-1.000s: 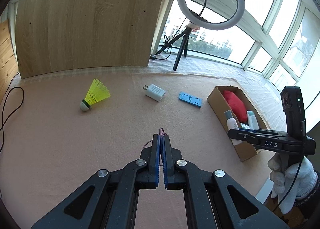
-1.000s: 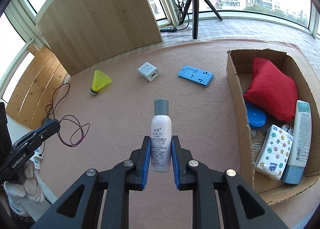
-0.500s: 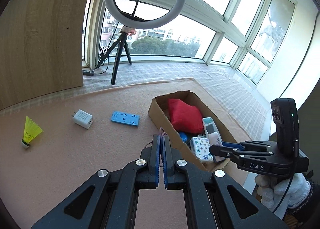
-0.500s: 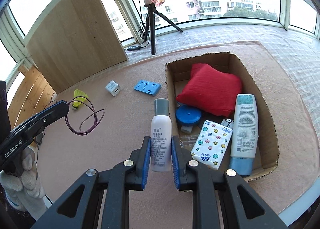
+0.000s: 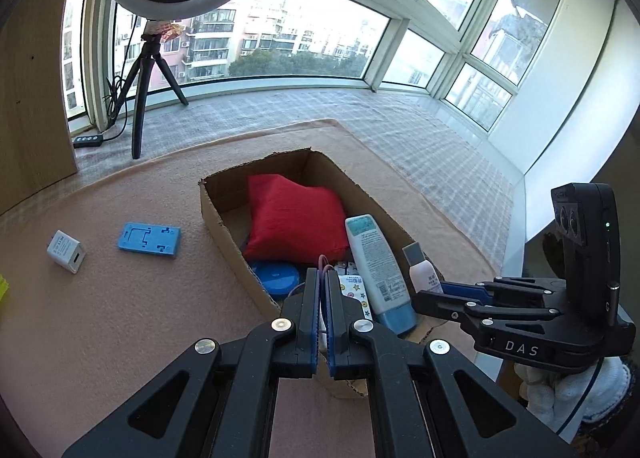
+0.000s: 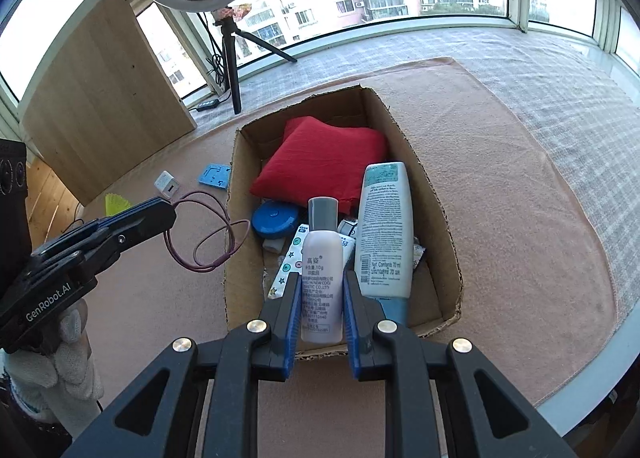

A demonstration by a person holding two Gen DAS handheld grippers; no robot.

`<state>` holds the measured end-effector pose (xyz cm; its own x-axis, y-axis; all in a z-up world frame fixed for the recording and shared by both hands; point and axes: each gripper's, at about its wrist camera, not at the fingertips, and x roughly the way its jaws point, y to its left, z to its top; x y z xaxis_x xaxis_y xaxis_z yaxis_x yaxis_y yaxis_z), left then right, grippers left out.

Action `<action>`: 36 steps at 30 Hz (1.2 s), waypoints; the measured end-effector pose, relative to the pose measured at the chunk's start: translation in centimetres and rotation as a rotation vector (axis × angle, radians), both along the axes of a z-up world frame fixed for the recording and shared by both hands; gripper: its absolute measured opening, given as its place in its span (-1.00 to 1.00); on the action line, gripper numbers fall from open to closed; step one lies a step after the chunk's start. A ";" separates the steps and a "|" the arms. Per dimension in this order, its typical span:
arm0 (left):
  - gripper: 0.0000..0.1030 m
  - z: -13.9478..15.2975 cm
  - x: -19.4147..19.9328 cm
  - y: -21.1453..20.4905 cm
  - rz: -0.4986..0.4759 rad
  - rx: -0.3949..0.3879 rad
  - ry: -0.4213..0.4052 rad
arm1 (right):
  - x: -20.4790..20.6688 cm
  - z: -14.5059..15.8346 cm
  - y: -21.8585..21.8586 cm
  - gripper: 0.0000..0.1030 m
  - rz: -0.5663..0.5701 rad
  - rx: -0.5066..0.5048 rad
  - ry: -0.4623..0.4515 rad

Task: Organize objects
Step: 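Carry the white bottle and purple cable over the box with both tools, then open both tools to drop the bottle and cable into the box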

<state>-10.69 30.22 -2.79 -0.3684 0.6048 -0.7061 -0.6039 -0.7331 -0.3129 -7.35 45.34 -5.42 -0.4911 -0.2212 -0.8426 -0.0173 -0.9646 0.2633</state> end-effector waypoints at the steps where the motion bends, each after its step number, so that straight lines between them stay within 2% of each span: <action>1: -0.96 -0.3 0.0 0.5 -0.005 -0.007 -0.003 | -0.1 -0.1 0.2 -0.65 -0.003 -0.001 -0.001; 14: -0.96 -1.7 0.4 2.9 -0.027 -0.083 -0.007 | -0.4 -0.8 1.0 -0.63 -0.011 -0.008 -0.006; 19: -0.94 -1.8 0.4 2.5 -0.027 -0.089 -0.018 | -0.5 -0.7 1.1 -0.36 -0.025 -0.020 -0.004; 21: -0.94 -1.8 0.5 2.3 -0.023 -0.088 -0.019 | -0.5 -0.8 1.1 -0.35 -0.028 -0.025 -0.007; 25: -0.94 -1.8 0.5 1.4 -0.007 -0.086 -0.028 | -0.4 -0.9 1.0 -0.26 -0.035 -0.043 -0.010; 30: -0.91 -2.0 0.8 -0.6 0.021 -0.084 -0.045 | -0.4 -0.8 0.0 -0.25 -0.016 -0.043 -0.003; 36: -0.86 -2.7 1.2 -4.8 0.091 -0.078 -0.077 | -0.6 -0.3 -2.1 -0.25 0.024 -0.046 0.027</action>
<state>-9.48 25.42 -5.53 -0.3620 0.5137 -0.7779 -0.5105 -0.8075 -0.2956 -8.00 43.27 -5.76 -0.5080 -0.2713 -0.8175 0.0133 -0.9514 0.3075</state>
